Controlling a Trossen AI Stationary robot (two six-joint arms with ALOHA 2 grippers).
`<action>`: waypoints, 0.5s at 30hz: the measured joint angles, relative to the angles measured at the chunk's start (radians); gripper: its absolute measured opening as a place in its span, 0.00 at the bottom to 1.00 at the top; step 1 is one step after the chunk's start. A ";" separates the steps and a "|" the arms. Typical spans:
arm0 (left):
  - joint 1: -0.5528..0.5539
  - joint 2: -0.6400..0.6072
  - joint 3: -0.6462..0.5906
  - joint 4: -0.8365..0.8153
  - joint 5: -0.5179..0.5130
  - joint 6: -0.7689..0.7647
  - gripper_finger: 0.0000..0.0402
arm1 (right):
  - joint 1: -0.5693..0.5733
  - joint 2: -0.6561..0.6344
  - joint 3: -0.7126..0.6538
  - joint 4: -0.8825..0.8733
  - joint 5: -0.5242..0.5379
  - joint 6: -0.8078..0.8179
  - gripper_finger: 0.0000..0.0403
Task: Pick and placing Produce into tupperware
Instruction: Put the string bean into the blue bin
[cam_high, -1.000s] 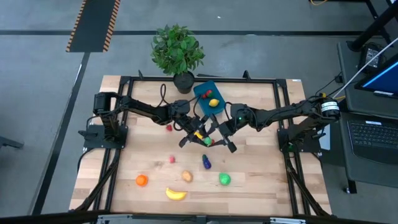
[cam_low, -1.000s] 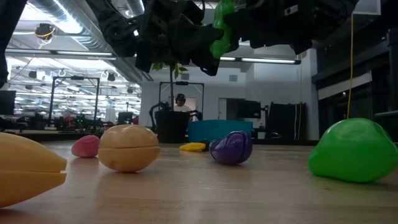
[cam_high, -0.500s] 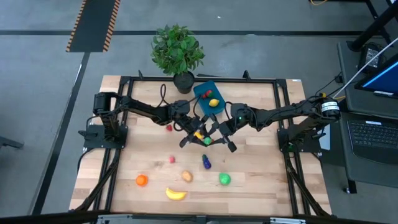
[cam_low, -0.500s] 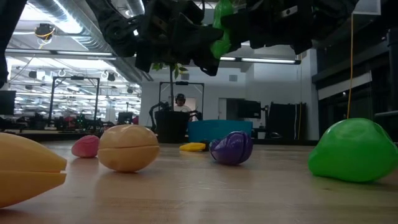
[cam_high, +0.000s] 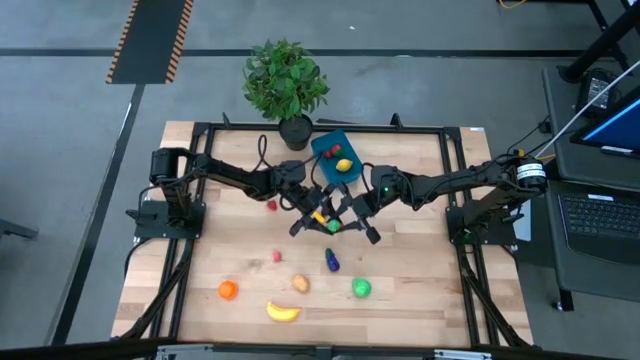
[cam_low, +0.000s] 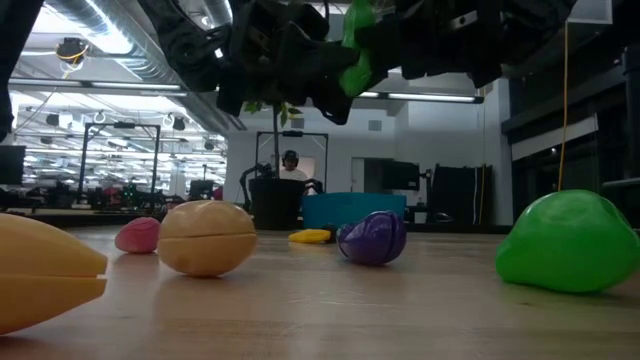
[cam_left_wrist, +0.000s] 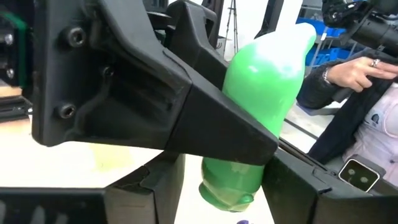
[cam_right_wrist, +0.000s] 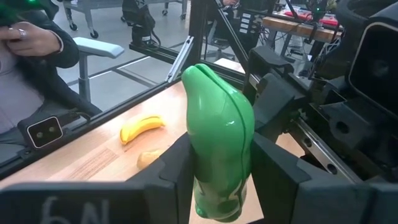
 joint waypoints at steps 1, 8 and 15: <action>0.004 0.000 0.000 -0.003 0.001 -0.001 0.47 | -0.001 0.000 0.000 -0.001 0.001 0.000 0.33; 0.027 -0.018 -0.008 -0.064 -0.015 0.019 0.47 | -0.028 0.002 -0.001 -0.017 0.007 0.017 0.33; 0.052 -0.129 -0.107 -0.070 -0.146 0.050 0.47 | -0.074 0.001 0.000 -0.020 0.008 0.038 0.33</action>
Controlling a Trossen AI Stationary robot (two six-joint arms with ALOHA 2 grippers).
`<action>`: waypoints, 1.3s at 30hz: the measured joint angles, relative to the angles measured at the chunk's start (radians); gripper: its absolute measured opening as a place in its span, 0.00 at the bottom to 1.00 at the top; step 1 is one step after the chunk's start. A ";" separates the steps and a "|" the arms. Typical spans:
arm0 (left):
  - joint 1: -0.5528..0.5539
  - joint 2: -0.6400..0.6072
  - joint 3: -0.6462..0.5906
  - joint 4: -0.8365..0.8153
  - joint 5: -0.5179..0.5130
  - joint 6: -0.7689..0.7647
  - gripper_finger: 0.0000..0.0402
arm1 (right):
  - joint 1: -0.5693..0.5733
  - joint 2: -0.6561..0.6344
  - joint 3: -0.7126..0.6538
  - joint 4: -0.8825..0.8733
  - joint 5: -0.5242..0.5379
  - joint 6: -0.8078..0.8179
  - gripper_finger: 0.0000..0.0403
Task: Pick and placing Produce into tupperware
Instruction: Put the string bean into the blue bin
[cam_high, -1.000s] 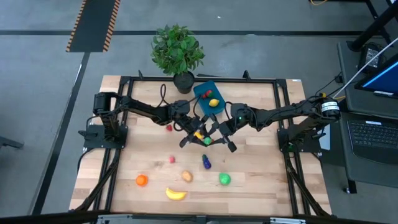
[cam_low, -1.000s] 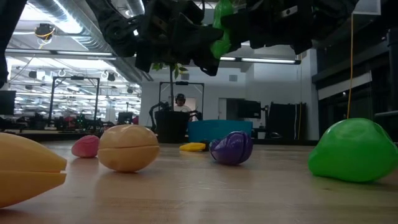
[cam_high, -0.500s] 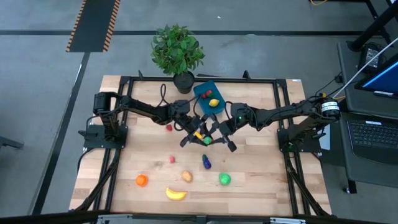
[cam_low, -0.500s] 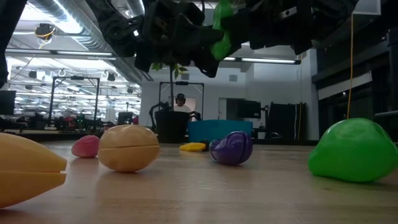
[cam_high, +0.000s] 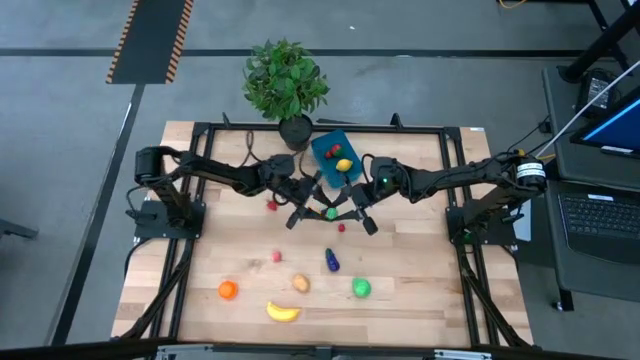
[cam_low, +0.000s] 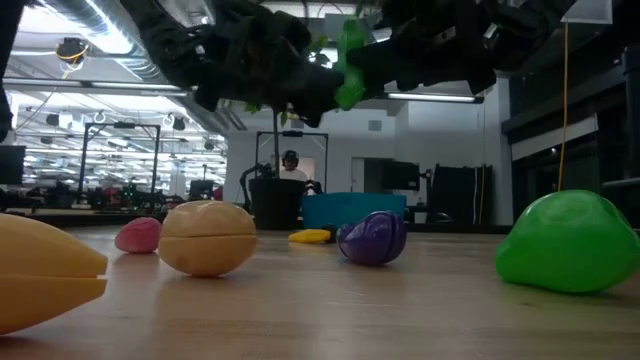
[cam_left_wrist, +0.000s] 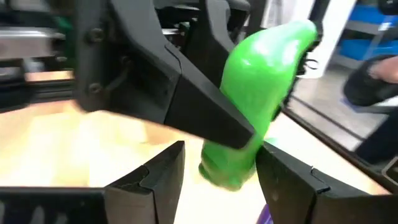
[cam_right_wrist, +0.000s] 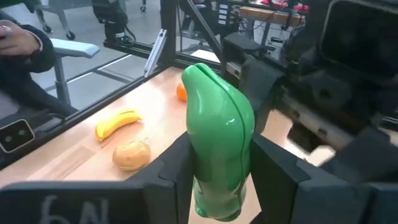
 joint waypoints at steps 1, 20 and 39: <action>0.006 -0.024 -0.022 0.000 -0.011 -0.001 0.47 | -0.007 0.000 0.000 -0.002 -0.007 0.009 0.33; 0.099 -0.454 -0.414 0.024 -0.262 -0.002 0.47 | -0.207 0.000 0.000 -0.012 0.082 0.101 0.33; 0.171 -0.701 -0.575 0.013 -0.489 -0.003 0.47 | -0.368 -0.001 0.000 -0.006 0.328 0.119 0.33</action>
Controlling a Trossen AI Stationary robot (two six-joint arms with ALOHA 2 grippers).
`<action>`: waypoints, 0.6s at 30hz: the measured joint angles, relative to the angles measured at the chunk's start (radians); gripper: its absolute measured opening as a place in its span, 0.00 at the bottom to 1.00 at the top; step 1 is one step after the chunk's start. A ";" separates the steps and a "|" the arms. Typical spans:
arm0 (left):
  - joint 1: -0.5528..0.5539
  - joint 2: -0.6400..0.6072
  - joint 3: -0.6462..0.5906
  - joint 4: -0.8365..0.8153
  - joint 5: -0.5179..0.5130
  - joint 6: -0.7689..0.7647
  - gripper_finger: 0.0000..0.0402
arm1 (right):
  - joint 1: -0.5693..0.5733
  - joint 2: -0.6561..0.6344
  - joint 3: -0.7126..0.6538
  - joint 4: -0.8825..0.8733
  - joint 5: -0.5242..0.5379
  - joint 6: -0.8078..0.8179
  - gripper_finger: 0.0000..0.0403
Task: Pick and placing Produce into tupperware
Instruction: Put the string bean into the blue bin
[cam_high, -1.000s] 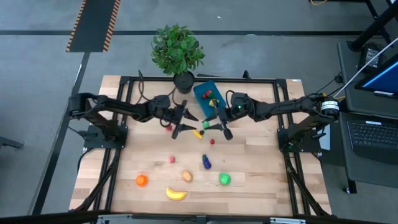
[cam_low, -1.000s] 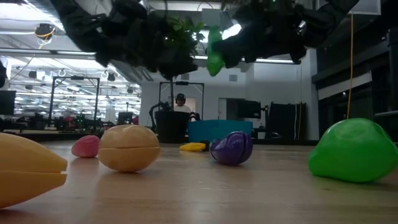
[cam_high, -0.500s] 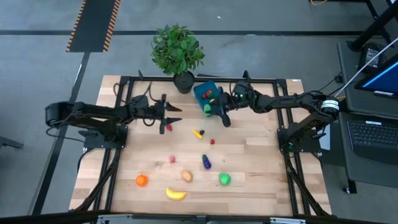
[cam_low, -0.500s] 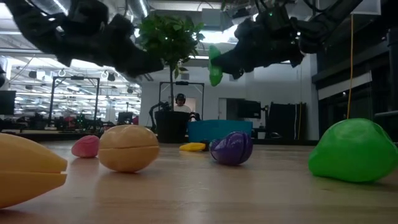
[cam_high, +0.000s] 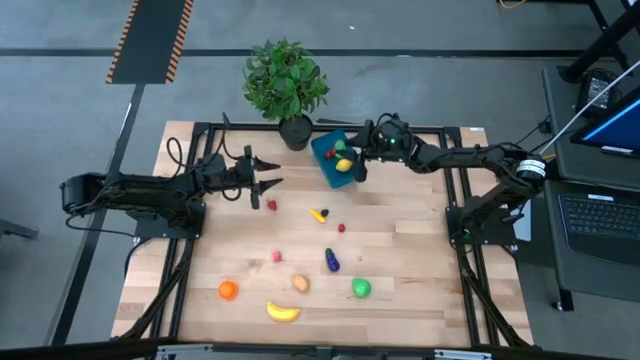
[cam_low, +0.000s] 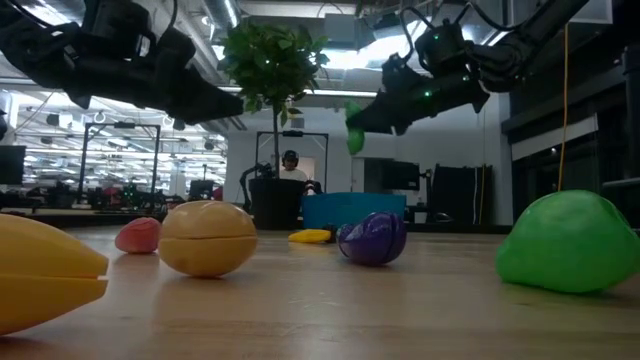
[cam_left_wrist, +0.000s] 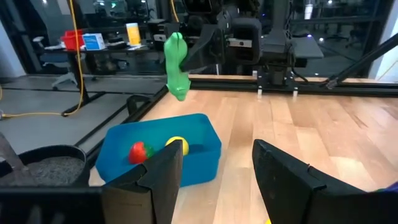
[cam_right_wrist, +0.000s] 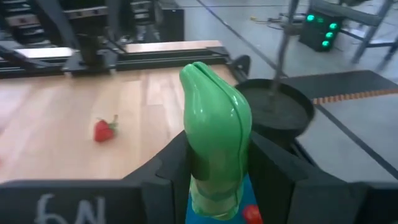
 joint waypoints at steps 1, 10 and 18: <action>0.001 0.000 0.000 -0.001 0.000 0.003 0.47 | -0.005 0.000 0.000 0.000 0.008 -0.001 0.33; 0.001 0.000 0.000 0.000 -0.008 0.064 0.47 | -0.034 0.000 0.000 0.000 0.161 0.004 0.33; 0.001 0.000 0.000 0.000 -0.008 0.084 0.47 | -0.033 0.000 0.000 0.000 0.134 0.002 0.33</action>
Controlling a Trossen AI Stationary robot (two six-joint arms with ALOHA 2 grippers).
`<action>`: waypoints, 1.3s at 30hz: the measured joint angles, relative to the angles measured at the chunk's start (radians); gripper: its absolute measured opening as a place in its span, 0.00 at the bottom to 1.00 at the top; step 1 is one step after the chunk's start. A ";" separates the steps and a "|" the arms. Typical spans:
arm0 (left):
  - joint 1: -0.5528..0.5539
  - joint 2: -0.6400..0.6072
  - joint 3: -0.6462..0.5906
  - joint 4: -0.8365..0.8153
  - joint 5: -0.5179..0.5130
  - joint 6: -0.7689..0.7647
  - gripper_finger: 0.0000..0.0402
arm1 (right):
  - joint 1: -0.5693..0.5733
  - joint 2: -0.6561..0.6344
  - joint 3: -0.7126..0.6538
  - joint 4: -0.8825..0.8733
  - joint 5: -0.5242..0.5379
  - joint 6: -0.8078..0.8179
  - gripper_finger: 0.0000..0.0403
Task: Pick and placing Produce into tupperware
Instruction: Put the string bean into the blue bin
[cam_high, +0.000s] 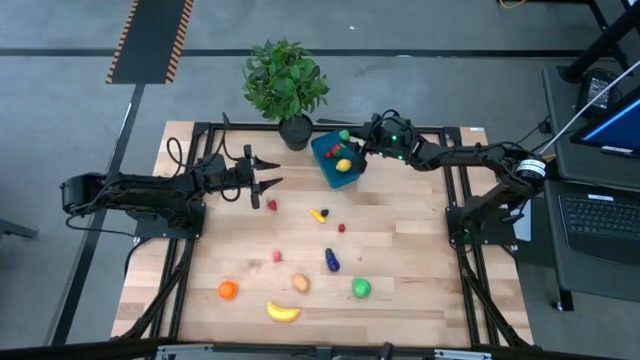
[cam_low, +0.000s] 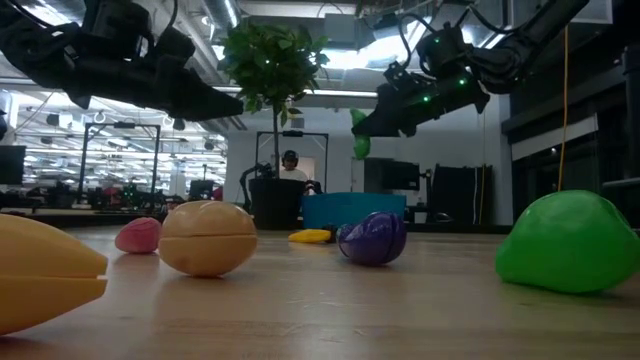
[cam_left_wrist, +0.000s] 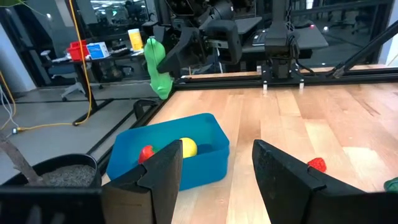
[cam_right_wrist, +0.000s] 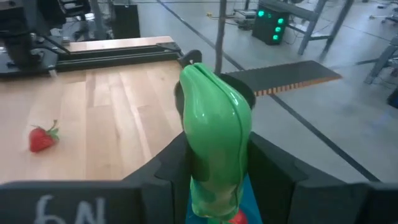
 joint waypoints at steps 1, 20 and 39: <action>0.000 0.000 0.000 0.000 0.000 0.000 0.47 | 0.000 0.000 0.000 -0.001 -0.028 -0.004 0.33; 0.000 0.001 0.000 0.000 0.000 0.000 0.47 | -0.046 0.000 0.382 -0.758 -0.179 -0.209 0.33; 0.000 0.001 0.000 -0.052 0.001 -0.001 0.47 | -0.055 0.180 0.472 -0.843 -0.266 -0.204 0.33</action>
